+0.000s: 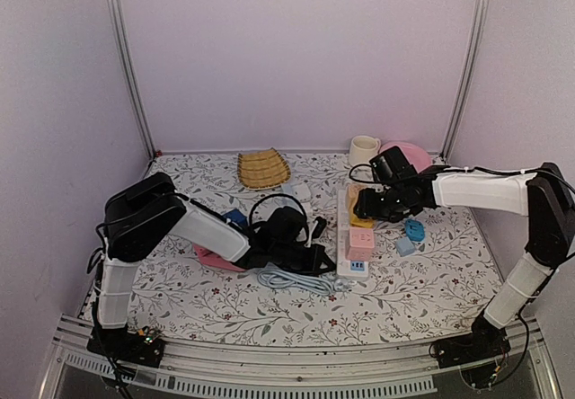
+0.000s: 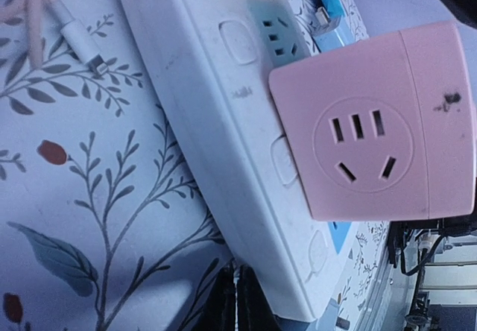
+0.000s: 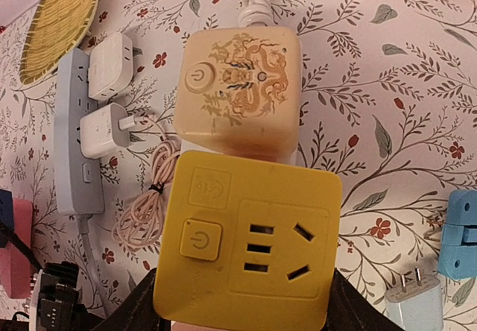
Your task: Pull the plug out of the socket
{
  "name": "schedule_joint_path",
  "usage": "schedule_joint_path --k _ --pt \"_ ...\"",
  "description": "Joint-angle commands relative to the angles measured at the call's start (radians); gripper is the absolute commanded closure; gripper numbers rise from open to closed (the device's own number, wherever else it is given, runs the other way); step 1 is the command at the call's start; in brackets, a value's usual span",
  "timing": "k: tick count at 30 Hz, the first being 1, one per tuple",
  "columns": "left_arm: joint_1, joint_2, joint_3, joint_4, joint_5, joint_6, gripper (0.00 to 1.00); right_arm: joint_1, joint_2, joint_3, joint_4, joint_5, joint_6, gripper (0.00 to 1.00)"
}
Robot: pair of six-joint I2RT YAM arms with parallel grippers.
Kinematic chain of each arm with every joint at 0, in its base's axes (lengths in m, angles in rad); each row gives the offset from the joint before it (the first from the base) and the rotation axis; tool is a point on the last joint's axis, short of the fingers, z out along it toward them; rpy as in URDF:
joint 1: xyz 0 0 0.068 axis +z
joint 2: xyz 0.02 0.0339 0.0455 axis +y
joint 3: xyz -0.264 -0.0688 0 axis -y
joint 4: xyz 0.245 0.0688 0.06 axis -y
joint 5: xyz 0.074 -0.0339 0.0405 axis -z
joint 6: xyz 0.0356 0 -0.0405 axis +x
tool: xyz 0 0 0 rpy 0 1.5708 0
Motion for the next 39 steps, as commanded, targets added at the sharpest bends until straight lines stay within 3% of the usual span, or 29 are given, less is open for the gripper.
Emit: schedule_joint_path --k 1,10,22,30,39 --pt "-0.014 0.021 -0.024 0.023 -0.014 -0.017 0.96 0.015 -0.050 0.030 -0.014 0.062 -0.013 0.65" --pt "-0.003 -0.002 -0.061 0.028 -0.031 -0.022 0.96 -0.032 -0.193 -0.023 -0.010 0.038 -0.040 0.66" --pt "0.006 -0.044 -0.102 0.038 -0.061 -0.026 0.97 -0.273 -0.262 -0.149 0.120 -0.147 -0.122 0.66" --pt "0.006 -0.064 -0.114 0.012 -0.062 -0.017 0.97 -0.459 -0.180 -0.206 0.260 -0.332 -0.118 0.65" --pt "0.007 -0.105 -0.154 0.005 -0.089 -0.013 0.97 -0.518 -0.016 -0.225 0.377 -0.552 -0.090 0.65"
